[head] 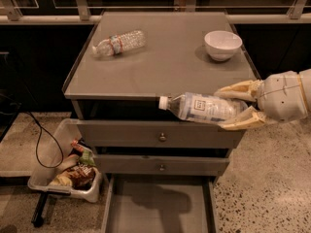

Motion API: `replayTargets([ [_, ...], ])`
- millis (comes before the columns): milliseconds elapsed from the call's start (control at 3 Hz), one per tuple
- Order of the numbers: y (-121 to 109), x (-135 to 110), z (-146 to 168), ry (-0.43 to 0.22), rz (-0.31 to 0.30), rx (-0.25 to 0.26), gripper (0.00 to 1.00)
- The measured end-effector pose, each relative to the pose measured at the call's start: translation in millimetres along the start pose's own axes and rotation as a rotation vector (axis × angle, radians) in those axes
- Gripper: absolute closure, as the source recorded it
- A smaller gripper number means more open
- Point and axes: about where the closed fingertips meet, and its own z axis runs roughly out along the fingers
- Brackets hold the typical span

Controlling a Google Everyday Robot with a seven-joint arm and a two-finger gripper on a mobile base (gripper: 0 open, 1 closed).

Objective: Pick blue plastic bottle from bottom drawer and place on counter

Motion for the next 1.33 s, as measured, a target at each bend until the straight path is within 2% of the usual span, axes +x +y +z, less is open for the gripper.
replayTargets([
  [333,-1.6,-0.1,3.7,-0.016,0.001,0.015,1.0],
  [667,-41.5,-1.3,9.3,-0.066,0.045,0.112,1.0],
  [1000,-98.2,-7.7,14.4,-0.096,0.101,0.23,1.0],
  [1333,-136.9,-14.0,26.3,-0.116,0.151,0.266,1.0],
])
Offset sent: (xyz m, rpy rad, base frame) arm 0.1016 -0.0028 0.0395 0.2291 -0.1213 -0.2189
